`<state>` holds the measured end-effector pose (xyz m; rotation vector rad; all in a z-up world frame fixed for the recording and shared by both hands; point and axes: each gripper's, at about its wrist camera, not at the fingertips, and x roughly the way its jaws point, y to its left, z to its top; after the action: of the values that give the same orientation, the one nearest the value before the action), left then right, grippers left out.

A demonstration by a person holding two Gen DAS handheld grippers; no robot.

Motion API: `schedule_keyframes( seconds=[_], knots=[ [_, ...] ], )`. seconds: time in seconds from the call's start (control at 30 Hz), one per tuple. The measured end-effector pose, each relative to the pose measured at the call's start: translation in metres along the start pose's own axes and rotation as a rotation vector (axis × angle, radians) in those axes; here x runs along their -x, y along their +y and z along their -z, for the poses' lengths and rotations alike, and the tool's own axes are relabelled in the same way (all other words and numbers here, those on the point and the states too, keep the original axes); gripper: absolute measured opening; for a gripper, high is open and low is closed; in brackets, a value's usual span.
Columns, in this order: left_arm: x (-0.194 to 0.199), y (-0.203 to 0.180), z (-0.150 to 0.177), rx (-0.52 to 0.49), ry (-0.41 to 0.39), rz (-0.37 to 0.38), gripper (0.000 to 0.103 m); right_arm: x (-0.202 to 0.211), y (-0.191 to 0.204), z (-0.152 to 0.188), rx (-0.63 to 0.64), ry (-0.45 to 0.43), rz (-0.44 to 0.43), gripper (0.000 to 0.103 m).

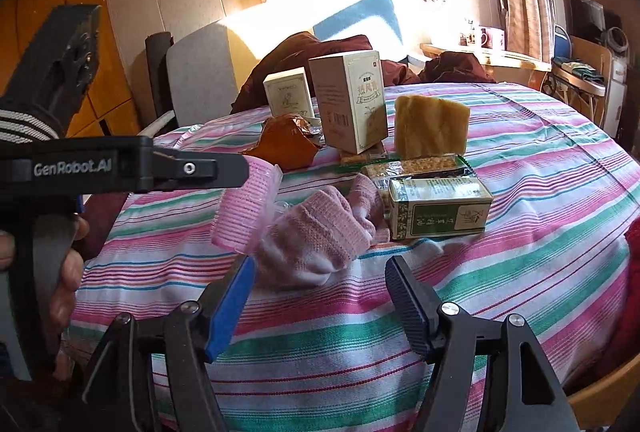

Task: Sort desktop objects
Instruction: 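Grasp the pink roller stack with the left gripper while the right grasps the pink sock, then carry the pink rollers and pink sock over the gold tin and release both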

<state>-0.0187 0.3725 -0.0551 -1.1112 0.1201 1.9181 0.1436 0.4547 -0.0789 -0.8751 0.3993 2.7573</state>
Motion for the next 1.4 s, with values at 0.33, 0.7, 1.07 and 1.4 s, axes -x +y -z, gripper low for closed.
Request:
schedule_keyframes(
  seconds=[0.33,0.7,1.07,1.4],
  knots=[
    [-0.013,0.012,0.012,0.034,0.036,0.062,0.036,-0.014,-0.002,-0.01,-0.004,-0.016,-0.025,0.074],
    [0.031,0.045,0.039,0.087,-0.06,0.011,0.035,-0.035,0.01,-0.007,0.033,0.031,-0.01,0.056],
    [0.084,0.065,0.09,0.009,-0.151,-0.202,0.035,-0.031,0.035,-0.003,0.076,0.059,-0.098,0.055],
    [0.089,0.08,0.097,0.038,-0.168,-0.19,0.036,-0.039,0.069,0.0,0.126,0.083,-0.112,0.059]
  ],
)
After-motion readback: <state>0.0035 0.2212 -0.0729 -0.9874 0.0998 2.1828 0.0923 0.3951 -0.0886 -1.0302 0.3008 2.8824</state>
